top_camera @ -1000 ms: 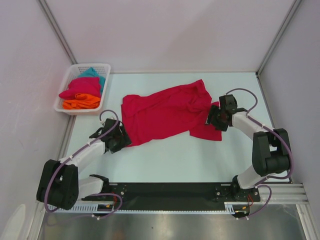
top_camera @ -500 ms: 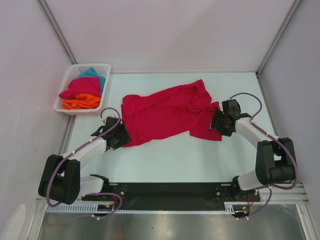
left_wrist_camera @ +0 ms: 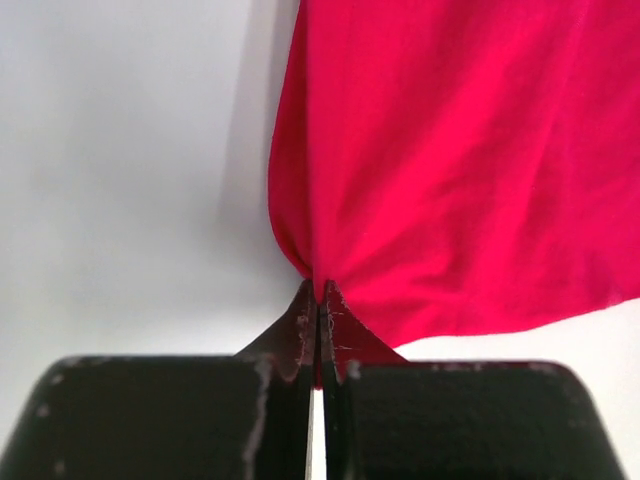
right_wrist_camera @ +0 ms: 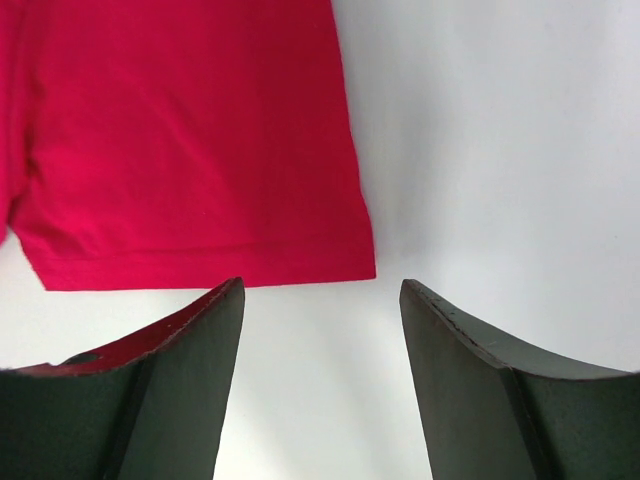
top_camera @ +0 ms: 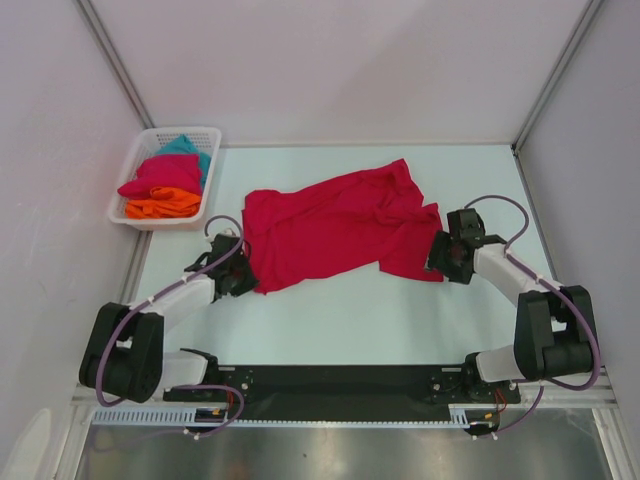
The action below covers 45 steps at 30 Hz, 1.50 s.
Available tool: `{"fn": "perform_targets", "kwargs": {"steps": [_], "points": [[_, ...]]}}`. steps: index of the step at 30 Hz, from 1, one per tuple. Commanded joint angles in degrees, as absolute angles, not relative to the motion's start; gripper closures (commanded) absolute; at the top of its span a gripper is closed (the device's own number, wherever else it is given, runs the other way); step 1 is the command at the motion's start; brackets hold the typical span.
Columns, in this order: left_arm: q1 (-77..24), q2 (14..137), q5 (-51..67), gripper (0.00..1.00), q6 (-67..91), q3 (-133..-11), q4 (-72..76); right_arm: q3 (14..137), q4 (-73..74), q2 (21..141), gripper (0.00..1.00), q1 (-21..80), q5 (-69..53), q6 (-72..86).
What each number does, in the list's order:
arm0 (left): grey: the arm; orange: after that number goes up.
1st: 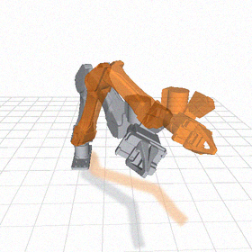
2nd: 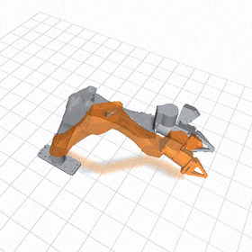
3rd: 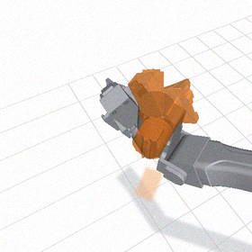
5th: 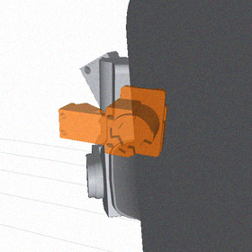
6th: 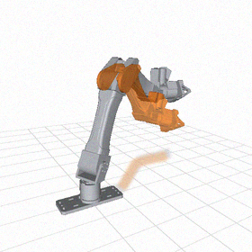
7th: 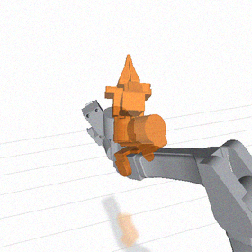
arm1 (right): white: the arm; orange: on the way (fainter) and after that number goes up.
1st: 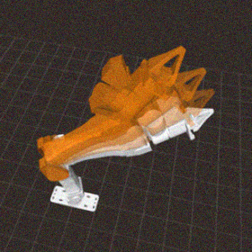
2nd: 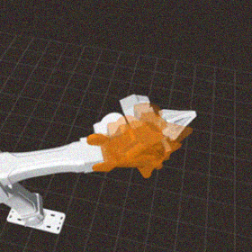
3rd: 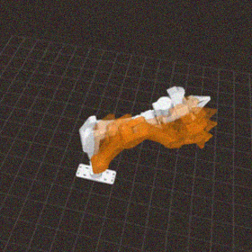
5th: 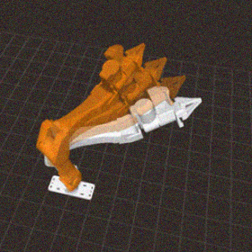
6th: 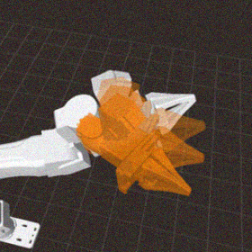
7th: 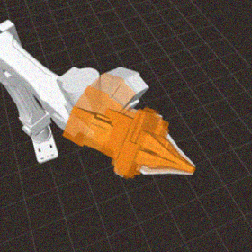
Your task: Fold and stack the t-shirts
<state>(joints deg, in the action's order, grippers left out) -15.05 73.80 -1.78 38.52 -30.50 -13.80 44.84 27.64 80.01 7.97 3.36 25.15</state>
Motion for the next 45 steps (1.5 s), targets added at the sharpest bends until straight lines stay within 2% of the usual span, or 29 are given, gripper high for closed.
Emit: {"fn": "perform_targets", "kwargs": {"steps": [1,10,12,16,19,20,21,22,30,38,45], "points": [[-15.3,70.7,-0.9,1.0,37.9,-30.1,-16.3,43.7,27.5,78.9,0.31,7.6,5.4,24.7],[-15.0,66.8,-1.2,1.0,37.4,-33.0,-20.5,41.3,23.1,83.6,0.32,7.7,3.5,25.8],[-15.0,66.6,-0.7,1.0,37.4,-33.3,-20.5,41.0,22.2,84.2,0.34,7.6,2.8,25.9],[-15.0,66.4,-0.5,1.0,37.7,-33.4,-20.5,41.8,21.1,85.4,0.44,7.6,1.1,25.8],[-14.9,66.7,-0.5,1.0,37.8,-33.3,-20.4,42.7,20.8,85.3,0.68,7.7,-1.0,25.8],[-15.0,66.7,-0.5,1.0,37.8,-33.3,-20.3,43.1,20.9,84.8,0.88,7.7,-1.7,25.7],[-15.0,66.6,-0.5,1.0,37.8,-33.4,-20.3,43.5,21.4,84.6,0.98,7.6,-1.9,25.7],[-14.9,66.4,-0.5,1.0,37.9,-33.4,-20.4,43.8,21.7,84.2,1.0,7.7,-2.0,25.6],[-14.6,63.6,1.0,1.0,36.7,-40.5,-27.1,51.5,33.0,71.9,1.0,8.4,-1.1,24.9],[-10.6,55.6,1.8,1.0,33.0,-64.8,-45.1,77.7,50.3,60.7,1.0,8.2,5.9,22.8],[-6.4,50.2,3.5,1.0,32.4,-78.4,-55.8,91.8,57.2,55.6,1.0,8.3,5.1,23.5]]}}
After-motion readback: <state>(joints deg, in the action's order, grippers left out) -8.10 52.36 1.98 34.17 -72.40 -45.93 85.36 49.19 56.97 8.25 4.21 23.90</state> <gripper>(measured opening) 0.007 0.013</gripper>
